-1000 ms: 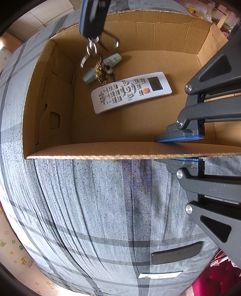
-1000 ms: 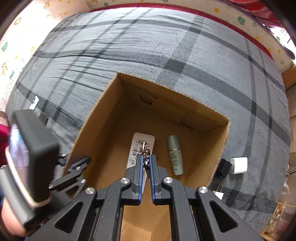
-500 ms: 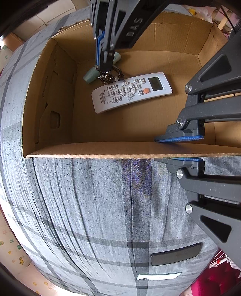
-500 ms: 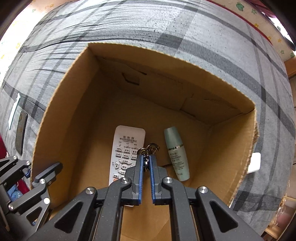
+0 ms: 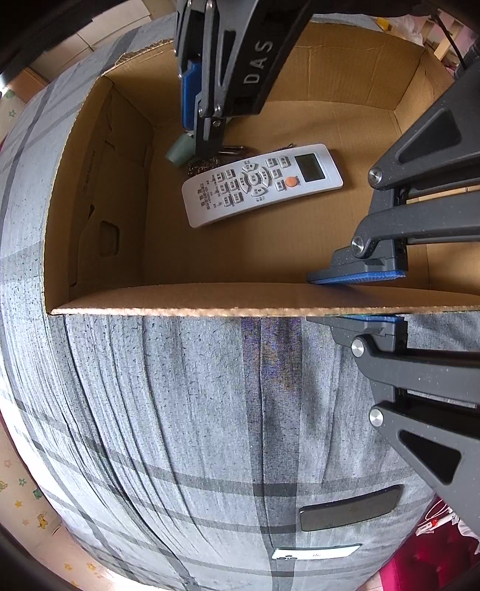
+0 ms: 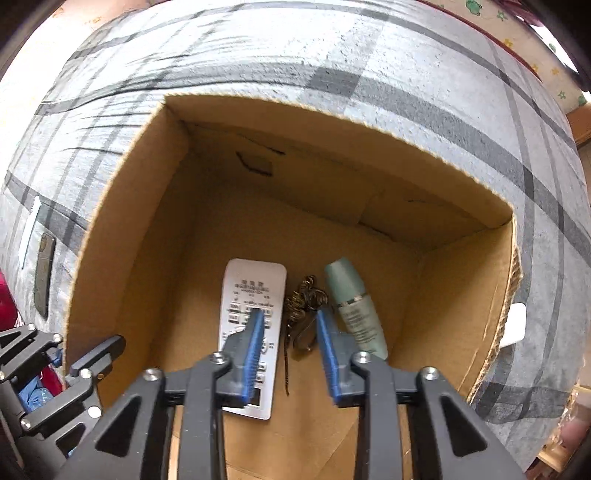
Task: Organize rigid objects
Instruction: 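Lower the keyring beside the remote and open the right gripper, then withdraw the right gripper toward the white chargers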
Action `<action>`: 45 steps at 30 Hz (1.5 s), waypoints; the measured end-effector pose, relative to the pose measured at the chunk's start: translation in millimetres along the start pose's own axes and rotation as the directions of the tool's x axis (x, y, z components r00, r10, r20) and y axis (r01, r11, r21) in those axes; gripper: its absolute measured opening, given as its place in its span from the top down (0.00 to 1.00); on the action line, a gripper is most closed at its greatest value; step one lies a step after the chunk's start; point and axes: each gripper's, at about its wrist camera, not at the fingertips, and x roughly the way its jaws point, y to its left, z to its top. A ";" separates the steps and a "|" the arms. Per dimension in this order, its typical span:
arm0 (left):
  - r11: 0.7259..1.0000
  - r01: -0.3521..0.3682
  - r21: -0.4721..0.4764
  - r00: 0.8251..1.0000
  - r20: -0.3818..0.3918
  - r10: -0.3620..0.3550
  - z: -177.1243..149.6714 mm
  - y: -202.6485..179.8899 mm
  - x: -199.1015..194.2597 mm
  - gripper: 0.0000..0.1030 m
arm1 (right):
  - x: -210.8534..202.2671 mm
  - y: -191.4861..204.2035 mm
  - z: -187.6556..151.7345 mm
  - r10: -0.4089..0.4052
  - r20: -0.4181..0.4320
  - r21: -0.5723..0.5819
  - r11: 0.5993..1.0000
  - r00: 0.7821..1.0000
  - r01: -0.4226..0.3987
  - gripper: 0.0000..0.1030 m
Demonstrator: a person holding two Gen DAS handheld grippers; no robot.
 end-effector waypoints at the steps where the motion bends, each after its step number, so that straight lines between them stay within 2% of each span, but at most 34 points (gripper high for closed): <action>1: 1.000 -0.001 0.002 1.000 0.001 0.001 -0.1 0.2 0.0 0.87 | -1.1 2.7 0.6 -0.003 0.006 -0.010 1.000 1.000 0.003 0.60; 9: 1.000 -0.005 0.007 1.000 0.001 0.005 0.1 -1.2 0.1 0.87 | -12.7 6.3 -3.4 -0.010 0.041 -0.033 0.999 0.999 0.011 0.43; 17: 1.000 -0.007 0.008 1.000 0.000 0.007 0.2 -2.1 -0.1 0.87 | -29.6 7.3 0.8 0.007 0.088 -0.022 1.000 0.996 -0.005 0.15; 22: 1.000 -0.007 0.006 1.000 -0.001 0.007 0.7 -1.8 -0.3 0.87 | -42.6 8.5 0.2 0.011 0.121 -0.020 1.000 0.993 -0.008 0.10; 25: 1.000 -0.009 0.006 1.000 0.000 0.009 0.4 -1.7 -0.3 0.87 | -50.1 7.8 -1.4 0.004 0.145 -0.014 1.000 0.989 -0.002 0.03; 45: 1.000 -0.013 0.010 1.000 -0.001 0.013 1.2 -1.7 0.7 0.87 | -86.9 -22.9 -14.5 -0.040 0.212 0.062 0.998 0.976 0.027 0.01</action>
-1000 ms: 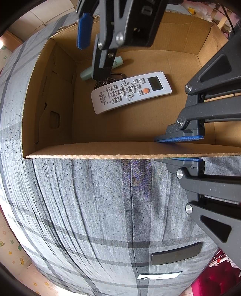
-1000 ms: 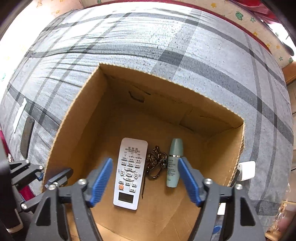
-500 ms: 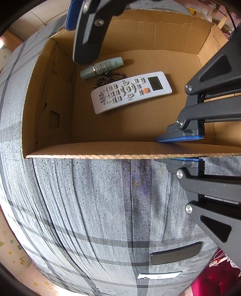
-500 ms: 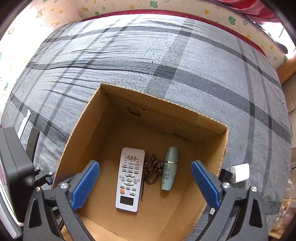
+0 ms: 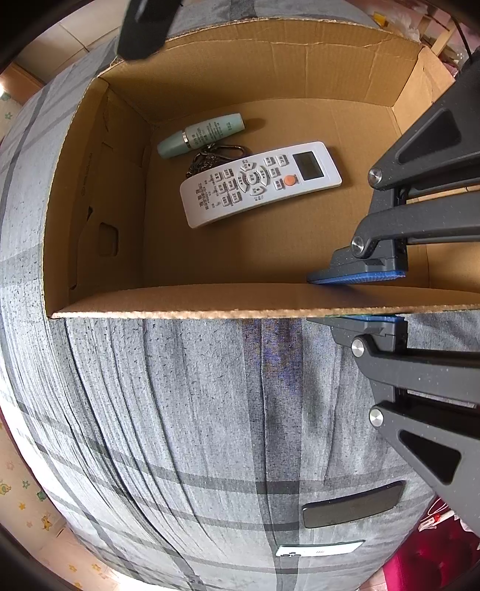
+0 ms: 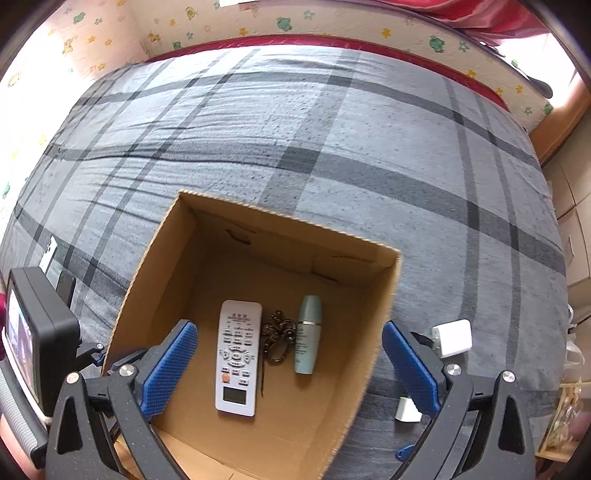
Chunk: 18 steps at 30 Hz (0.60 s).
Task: Organize rigid objects
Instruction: 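Withdraw the right gripper toward the white chargers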
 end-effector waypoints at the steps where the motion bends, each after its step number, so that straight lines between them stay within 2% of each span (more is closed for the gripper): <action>1: 1.000 -0.001 0.000 1.000 0.000 0.001 0.0 -0.4 0.2 0.87 | -2.8 -3.9 -0.2 -0.005 0.003 0.006 1.000 1.000 0.005 0.01; 12: 1.000 -0.004 -0.006 1.000 -0.003 0.004 0.5 -0.3 0.5 0.87 | -20.1 -64.0 -1.2 -0.042 -0.001 0.090 0.995 0.999 0.042 0.01; 18: 1.000 -0.005 -0.009 1.000 -0.003 0.005 0.4 0.0 0.3 0.87 | -18.5 -100.4 -3.1 -0.090 -0.016 0.127 0.988 0.996 0.091 0.01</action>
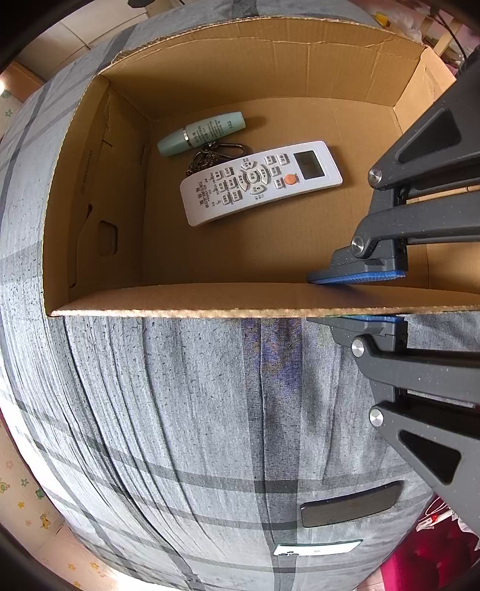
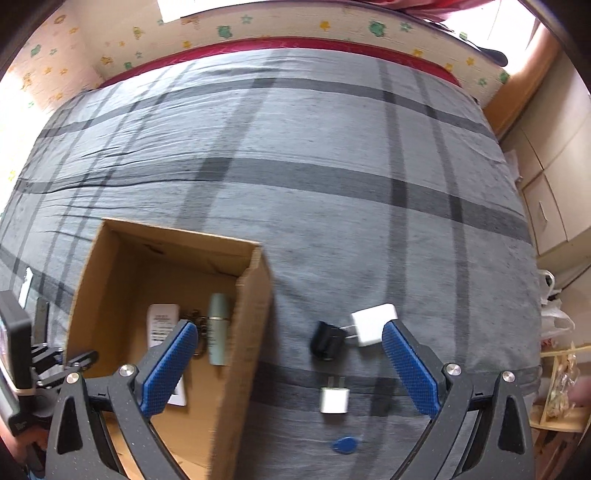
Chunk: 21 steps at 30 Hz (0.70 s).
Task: Organize rigid objects
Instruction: 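Withdraw the right gripper toward the white chargers, then close the right gripper on the large white charger cube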
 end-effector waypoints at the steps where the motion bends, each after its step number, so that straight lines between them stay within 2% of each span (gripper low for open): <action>1: 1.000 -0.001 0.000 1.000 0.001 0.001 0.0 -0.5 0.1 0.87 | 1.2 -4.9 0.3 -0.007 -0.003 0.004 1.000 1.000 0.007 0.01; 11: 1.000 -0.012 -0.007 1.000 0.001 0.012 -0.2 -2.3 0.6 0.87 | 27.1 -49.9 0.6 -0.045 -0.057 0.035 0.998 0.997 0.047 0.01; 21: 1.000 -0.018 -0.010 1.000 -0.005 0.018 0.9 -3.6 -0.3 0.87 | 79.6 -91.1 -8.2 -0.065 -0.157 0.103 0.991 0.986 0.082 0.01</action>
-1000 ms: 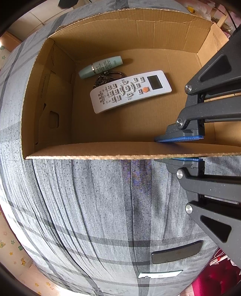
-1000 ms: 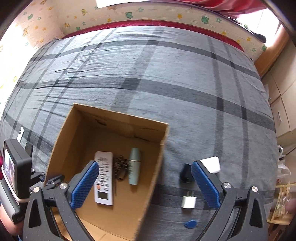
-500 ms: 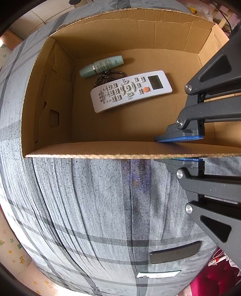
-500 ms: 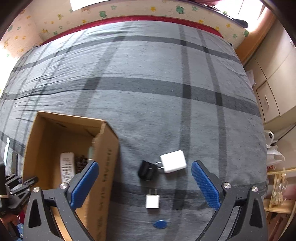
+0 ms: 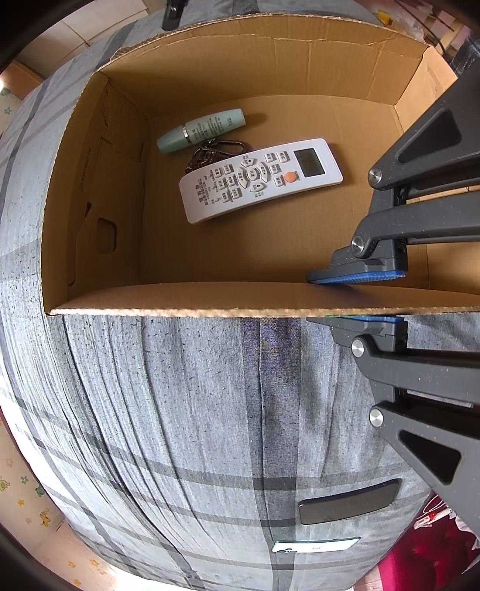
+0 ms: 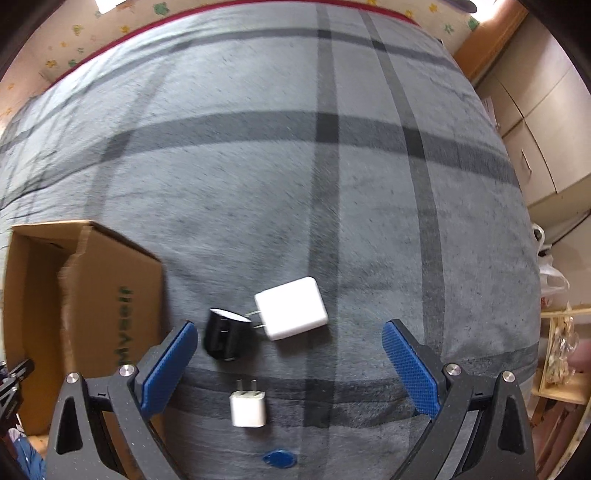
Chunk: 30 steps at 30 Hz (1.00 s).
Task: Organize rigid objects
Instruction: 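Close the right gripper on the large white charger cube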
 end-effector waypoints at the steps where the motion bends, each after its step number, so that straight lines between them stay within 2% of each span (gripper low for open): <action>1: 1.000 -0.002 -0.001 1.000 -0.001 0.002 0.1 -0.2 -0.1 0.87 | 4.2 -1.6 -0.7 -0.003 -0.007 0.000 1.000 1.000 0.003 0.01; 12: 1.000 -0.020 -0.016 1.000 -0.010 0.020 1.6 -2.3 0.4 0.87 | 43.0 -10.9 5.8 0.020 -0.070 -0.009 1.000 0.997 -0.020 0.02; 15: 1.000 -0.025 -0.017 1.000 -0.011 0.024 1.6 -2.4 0.6 0.86 | 49.8 -10.9 8.8 0.024 -0.079 -0.006 1.000 0.997 -0.025 0.05; 22: 0.999 -0.028 -0.027 1.000 -0.014 0.028 1.8 -3.2 0.3 0.86 | 66.0 -15.0 15.7 0.031 -0.109 -0.011 0.999 0.994 -0.032 0.20; 24: 0.999 -0.028 -0.030 1.000 -0.015 0.027 1.9 -2.6 0.7 0.86 | 70.2 -16.5 16.0 0.039 -0.123 -0.008 0.999 0.992 -0.041 0.28; 26: 0.999 -0.027 -0.031 1.000 -0.016 0.027 2.0 -2.5 0.7 0.86 | 73.6 -20.0 14.6 0.066 -0.136 0.008 0.998 0.988 -0.065 0.43; 30: 0.999 -0.029 -0.029 0.999 -0.016 0.028 1.8 -2.4 1.0 0.86 | 72.7 -20.9 18.5 0.040 -0.122 -0.008 0.999 0.992 -0.041 0.43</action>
